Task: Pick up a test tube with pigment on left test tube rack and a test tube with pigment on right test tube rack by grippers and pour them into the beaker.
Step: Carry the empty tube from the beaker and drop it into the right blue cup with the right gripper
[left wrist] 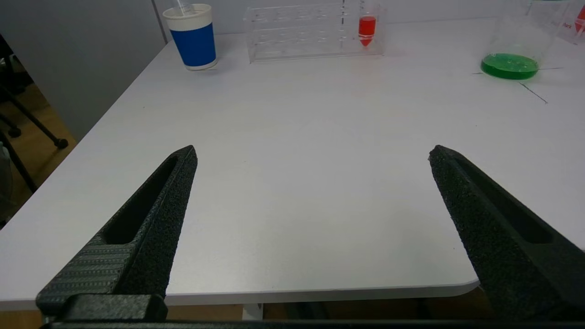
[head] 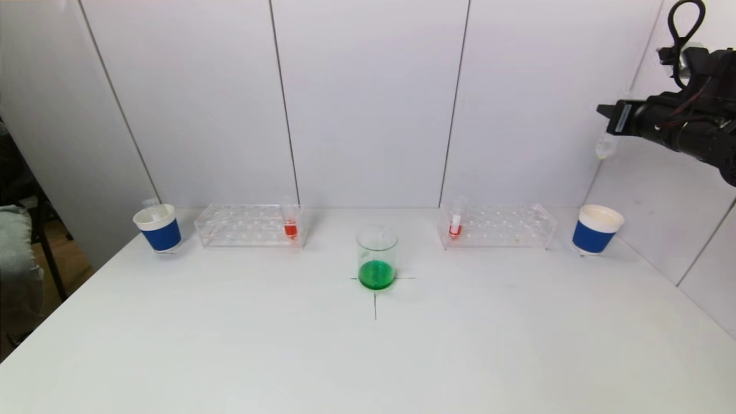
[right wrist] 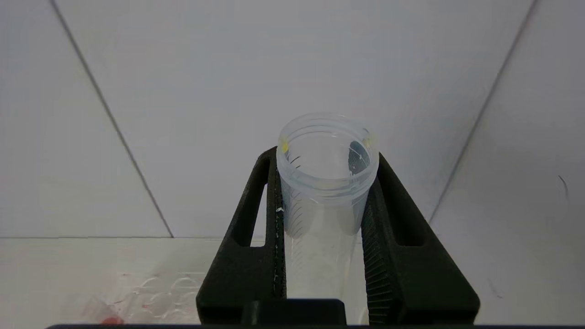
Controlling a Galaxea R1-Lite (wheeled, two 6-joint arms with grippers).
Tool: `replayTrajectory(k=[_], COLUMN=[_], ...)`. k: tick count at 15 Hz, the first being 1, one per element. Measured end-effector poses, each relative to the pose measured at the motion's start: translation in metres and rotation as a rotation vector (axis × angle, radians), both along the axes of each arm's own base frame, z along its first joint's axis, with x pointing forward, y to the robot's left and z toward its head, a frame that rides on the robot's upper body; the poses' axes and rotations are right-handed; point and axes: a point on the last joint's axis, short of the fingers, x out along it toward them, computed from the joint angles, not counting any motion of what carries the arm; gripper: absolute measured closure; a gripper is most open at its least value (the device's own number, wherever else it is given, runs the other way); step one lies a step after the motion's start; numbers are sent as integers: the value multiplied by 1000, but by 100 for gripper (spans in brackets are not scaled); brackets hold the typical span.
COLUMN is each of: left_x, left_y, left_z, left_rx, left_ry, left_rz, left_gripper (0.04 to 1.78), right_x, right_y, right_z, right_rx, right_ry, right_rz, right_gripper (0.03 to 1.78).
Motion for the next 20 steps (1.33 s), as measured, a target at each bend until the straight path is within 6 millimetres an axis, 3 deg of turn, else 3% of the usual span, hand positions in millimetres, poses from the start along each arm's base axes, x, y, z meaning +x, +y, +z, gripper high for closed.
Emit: replayTrajectory(k=[3,8,20], left_x=[0,0,0], left_y=[0,0,0], left_z=[0,0,0], left_rx=[0,0,0], left_ry=[0,0,0], left_rz=[-1,0,0], left_gripper=[5,5,5], right_x=[-3,-2,38], right_y=[-17,-26,-71], right_z=[-15,-41,-124], right_rx=[19,46,54], right_ry=[44,102,126], right_rz=[-44,-74,-145], right_gripper=[128,128,128])
